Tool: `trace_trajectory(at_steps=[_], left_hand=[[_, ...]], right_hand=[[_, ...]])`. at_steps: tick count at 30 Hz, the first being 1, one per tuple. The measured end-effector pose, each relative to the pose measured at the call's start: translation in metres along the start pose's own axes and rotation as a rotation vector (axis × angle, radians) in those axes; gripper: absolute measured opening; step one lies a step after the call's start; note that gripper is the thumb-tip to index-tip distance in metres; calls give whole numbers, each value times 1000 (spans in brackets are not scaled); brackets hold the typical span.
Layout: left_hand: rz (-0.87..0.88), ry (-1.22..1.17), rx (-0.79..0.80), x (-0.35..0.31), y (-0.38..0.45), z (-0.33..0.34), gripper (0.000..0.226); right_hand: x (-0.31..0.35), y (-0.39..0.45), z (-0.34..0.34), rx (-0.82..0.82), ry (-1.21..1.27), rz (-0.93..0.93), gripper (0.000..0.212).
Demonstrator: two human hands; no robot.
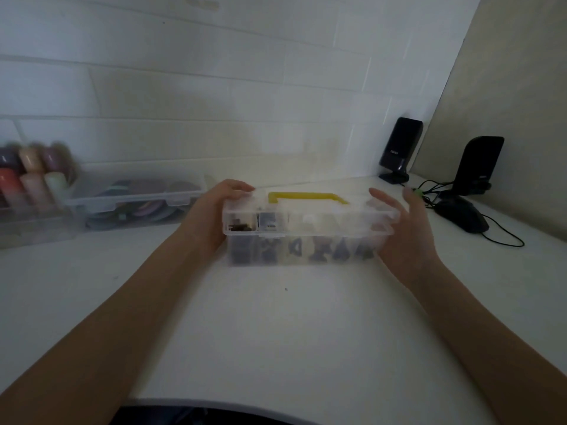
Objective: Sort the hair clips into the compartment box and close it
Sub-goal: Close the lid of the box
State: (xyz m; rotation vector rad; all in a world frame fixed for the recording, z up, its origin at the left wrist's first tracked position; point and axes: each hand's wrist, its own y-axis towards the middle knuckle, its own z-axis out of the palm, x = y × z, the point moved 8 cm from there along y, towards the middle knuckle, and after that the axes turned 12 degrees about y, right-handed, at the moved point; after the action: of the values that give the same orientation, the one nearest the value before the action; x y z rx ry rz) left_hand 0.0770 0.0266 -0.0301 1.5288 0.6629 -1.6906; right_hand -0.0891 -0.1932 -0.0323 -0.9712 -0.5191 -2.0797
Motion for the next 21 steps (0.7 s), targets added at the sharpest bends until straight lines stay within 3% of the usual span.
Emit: trace_trajectory(at_steps=[2,7,12,14,19,21], left_hand=[[7,34,31,0,0,1,31],[75,70,23,-4,3,-6,37],[187,183,13,-4,5,-10,44],[216,218,-16,-5,5,-12,44],[344,378,-192,-19,-3,-21,41],[332,369,-118,-21,-8,-19,47]], right_hand=[[-3,2,0,10,-120,-26,27],[-3,4,-1,86,-171,-63,45],[3,4,4,143,-219,-134,29],[4,2,4,114,-349,-206,21],[4,-3,1,-31,-562,-304,27],[2,-6,3,17,-550,-271,19]])
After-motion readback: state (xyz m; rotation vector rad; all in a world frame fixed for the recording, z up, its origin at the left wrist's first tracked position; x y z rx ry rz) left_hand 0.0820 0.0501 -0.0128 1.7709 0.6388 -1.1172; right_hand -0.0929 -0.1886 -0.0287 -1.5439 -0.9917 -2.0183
